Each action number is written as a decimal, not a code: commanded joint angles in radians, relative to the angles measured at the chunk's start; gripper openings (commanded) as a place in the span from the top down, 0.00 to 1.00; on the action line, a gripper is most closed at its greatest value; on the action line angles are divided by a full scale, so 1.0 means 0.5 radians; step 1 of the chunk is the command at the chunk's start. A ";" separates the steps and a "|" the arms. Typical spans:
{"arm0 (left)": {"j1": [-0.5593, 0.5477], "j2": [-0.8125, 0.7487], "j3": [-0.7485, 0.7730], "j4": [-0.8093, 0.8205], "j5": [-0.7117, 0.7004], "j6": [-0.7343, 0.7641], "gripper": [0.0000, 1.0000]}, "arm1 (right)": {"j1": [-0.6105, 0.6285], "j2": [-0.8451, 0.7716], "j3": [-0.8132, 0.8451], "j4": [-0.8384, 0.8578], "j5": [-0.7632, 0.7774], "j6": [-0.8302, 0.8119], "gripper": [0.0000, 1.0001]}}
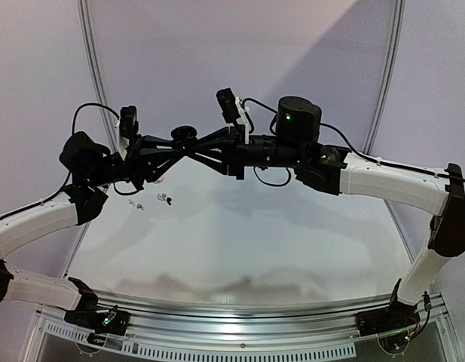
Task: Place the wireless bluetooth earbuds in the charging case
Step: Pass from the left arm to the right, then pick up the left earbud from the corner of the board.
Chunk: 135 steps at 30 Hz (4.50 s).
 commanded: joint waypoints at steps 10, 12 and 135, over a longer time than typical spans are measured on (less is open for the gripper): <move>-0.017 -0.011 0.006 -0.145 -0.035 0.074 0.85 | 0.006 0.010 -0.052 0.222 0.031 0.024 1.00; -0.017 -0.014 0.001 -0.145 -0.038 0.075 0.80 | 0.006 0.004 -0.066 0.238 0.040 0.024 1.00; 0.545 2.098 1.733 -3.066 -1.544 1.178 0.75 | -0.157 -0.264 -0.594 0.089 0.884 -0.117 1.00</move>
